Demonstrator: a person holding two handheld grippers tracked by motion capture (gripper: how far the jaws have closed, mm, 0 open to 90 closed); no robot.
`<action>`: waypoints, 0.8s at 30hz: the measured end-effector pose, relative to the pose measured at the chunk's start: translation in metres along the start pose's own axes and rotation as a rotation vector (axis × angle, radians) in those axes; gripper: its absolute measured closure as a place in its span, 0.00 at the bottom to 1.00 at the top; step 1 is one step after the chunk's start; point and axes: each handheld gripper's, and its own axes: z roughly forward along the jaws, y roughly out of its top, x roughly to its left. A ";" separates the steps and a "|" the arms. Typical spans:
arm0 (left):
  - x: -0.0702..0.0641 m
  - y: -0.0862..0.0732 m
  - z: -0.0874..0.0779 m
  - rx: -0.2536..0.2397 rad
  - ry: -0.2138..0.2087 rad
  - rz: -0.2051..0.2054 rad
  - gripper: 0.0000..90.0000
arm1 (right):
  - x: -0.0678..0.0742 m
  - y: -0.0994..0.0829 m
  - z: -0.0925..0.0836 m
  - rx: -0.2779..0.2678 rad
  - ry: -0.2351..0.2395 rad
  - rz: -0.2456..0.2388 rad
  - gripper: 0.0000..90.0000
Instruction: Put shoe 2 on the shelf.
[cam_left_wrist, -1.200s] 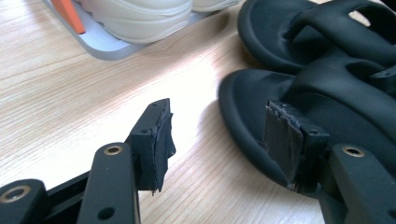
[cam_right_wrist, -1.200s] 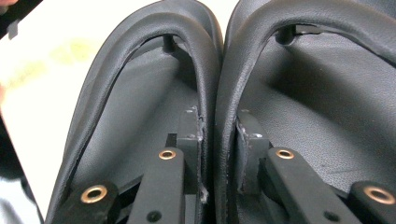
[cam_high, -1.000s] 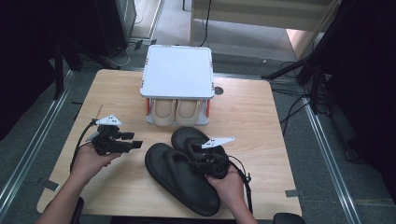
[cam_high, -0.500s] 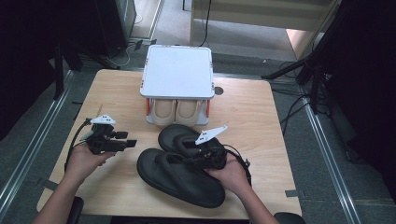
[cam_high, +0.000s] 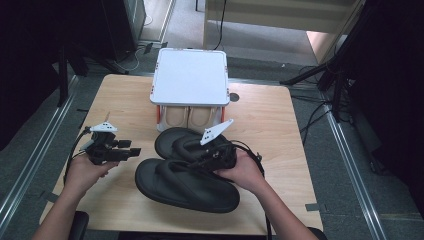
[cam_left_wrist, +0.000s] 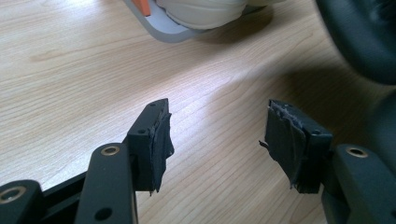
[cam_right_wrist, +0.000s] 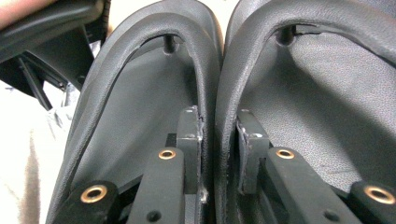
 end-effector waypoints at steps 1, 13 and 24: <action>0.000 0.000 0.000 -0.003 0.001 -0.001 0.46 | 0.000 0.003 -0.001 0.001 0.006 -0.007 0.85; 0.004 -0.001 -0.002 -0.002 0.003 -0.008 0.46 | 0.005 0.040 -0.024 0.000 0.051 -0.056 0.85; 0.005 -0.001 -0.003 -0.007 0.005 -0.013 0.46 | 0.001 0.073 -0.046 -0.014 0.053 -0.062 0.85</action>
